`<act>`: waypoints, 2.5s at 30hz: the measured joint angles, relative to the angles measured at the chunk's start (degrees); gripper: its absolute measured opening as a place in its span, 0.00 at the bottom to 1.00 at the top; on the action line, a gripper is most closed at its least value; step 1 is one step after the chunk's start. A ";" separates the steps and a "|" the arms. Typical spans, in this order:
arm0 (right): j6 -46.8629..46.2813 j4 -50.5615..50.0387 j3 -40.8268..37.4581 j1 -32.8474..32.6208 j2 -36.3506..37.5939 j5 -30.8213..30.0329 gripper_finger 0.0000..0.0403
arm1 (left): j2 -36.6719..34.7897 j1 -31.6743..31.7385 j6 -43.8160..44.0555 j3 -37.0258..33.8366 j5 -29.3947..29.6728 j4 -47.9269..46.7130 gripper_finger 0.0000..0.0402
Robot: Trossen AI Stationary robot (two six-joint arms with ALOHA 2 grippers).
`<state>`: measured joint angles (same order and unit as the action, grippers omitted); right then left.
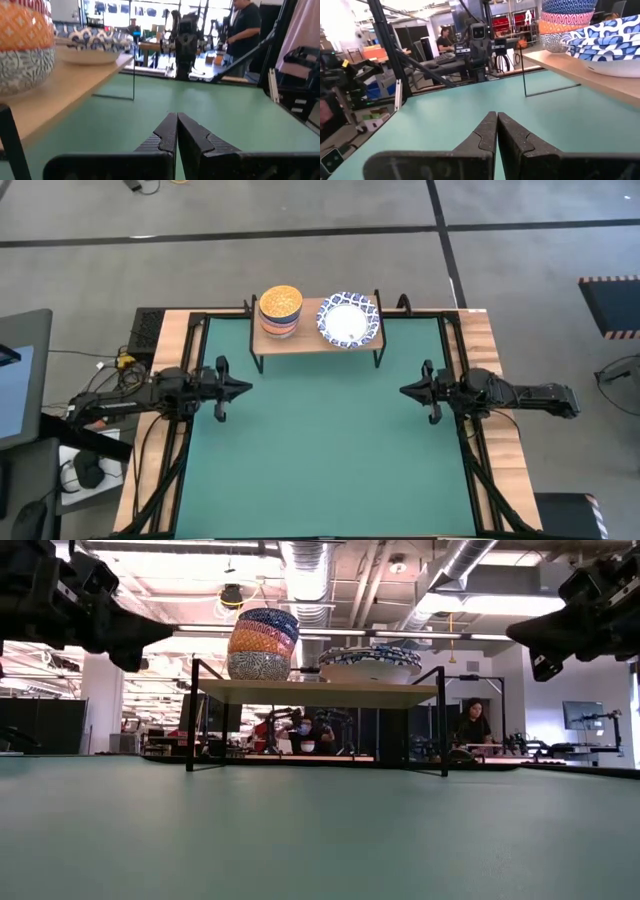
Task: Place and stack bowls onto a shelf
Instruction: Return to Home Position
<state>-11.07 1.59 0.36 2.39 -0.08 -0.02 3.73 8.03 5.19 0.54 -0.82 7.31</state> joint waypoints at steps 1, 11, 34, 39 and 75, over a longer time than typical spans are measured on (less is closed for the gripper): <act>0.00 -0.11 0.01 0.00 -0.03 -0.09 0.10 | 0.00 0.00 -0.02 0.00 0.00 -0.88 0.00; 0.02 -0.77 0.07 0.00 -0.28 -0.10 0.10 | 0.39 0.04 0.07 -0.07 1.75 -5.51 0.00; 0.04 -1.13 0.09 0.00 -0.28 -0.08 0.11 | 0.37 0.04 0.08 -0.15 1.70 -5.50 0.00; 0.04 -1.14 0.07 0.00 -0.28 -0.08 0.11 | 0.37 0.04 0.08 -0.15 1.70 -5.50 0.00; 0.04 -1.16 0.07 0.00 -0.26 -0.04 0.11 | -0.39 0.63 0.04 -0.15 1.79 -5.50 0.00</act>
<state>-11.03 0.43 0.43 2.39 -0.34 -0.05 3.33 8.67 5.24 0.38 0.97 1.80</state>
